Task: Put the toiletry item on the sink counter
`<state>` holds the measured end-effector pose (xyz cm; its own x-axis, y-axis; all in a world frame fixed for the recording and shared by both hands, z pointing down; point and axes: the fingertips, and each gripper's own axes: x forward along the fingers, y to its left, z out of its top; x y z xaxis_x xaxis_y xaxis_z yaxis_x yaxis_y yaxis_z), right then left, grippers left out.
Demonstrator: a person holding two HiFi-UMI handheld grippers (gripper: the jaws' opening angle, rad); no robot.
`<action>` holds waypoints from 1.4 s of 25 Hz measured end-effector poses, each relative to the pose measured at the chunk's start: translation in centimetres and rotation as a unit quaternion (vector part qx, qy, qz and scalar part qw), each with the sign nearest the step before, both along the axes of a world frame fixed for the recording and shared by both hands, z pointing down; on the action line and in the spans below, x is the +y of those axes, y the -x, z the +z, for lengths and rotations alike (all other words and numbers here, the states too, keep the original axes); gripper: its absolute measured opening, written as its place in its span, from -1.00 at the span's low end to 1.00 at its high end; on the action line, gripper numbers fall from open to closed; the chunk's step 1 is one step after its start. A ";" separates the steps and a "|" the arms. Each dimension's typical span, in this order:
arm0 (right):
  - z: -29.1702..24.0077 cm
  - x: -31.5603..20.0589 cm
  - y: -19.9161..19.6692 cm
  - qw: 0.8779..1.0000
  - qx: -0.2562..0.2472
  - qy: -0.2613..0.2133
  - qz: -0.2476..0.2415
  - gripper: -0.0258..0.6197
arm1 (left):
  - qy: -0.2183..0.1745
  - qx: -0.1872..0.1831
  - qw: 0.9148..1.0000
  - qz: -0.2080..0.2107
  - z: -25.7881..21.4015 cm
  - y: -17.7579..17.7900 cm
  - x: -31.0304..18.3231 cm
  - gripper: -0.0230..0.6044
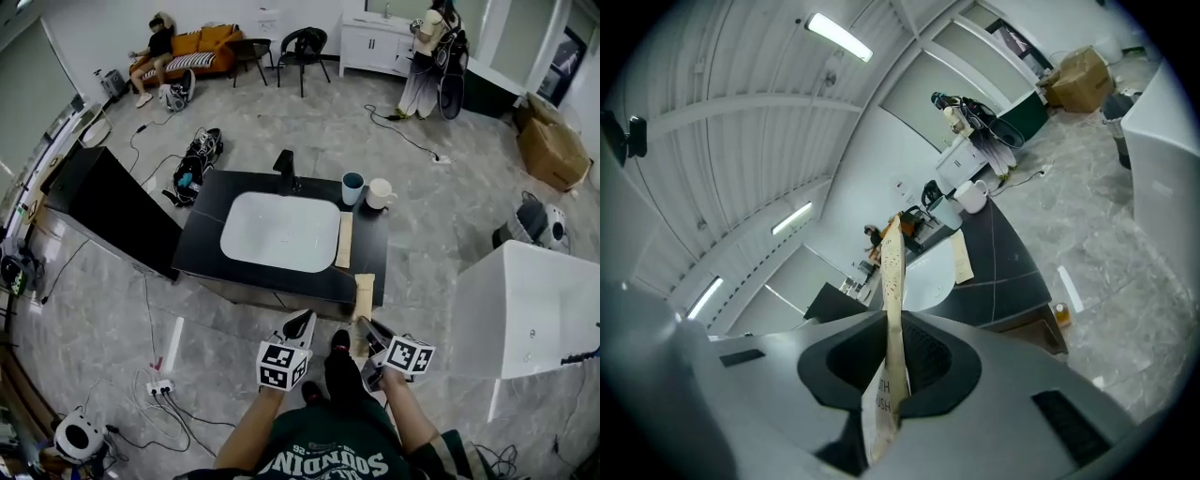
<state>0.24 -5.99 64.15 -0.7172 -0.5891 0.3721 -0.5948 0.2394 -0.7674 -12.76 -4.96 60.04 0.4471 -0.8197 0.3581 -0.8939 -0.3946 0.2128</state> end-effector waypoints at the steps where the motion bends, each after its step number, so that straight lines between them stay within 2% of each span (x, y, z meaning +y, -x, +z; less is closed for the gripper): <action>1: 0.1 -1.2 0.1 1.000 -0.004 0.001 0.001 -0.72 | 0.000 -0.002 1.000 0.003 0.1 -0.1 -1.2 -0.89; 11: -1.1 -14.3 -1.6 1.000 -0.019 0.007 0.009 -0.72 | 0.005 -0.009 1.000 0.010 -1.2 -2.0 -14.5 -0.89; 17: -0.1 -20.2 -3.3 0.999 -0.022 0.026 0.013 -0.72 | 0.004 -0.009 1.000 0.004 -1.5 -3.0 -20.6 -0.89; 31: 5.0 -26.9 -3.2 0.996 -0.004 0.078 0.049 -0.72 | 0.031 -0.003 0.999 0.037 0.7 -2.2 -29.1 -0.89; 35: 8.3 -28.1 -3.6 0.991 0.018 0.117 0.058 -0.72 | 0.038 0.002 0.998 0.043 1.2 -1.8 -30.4 -0.89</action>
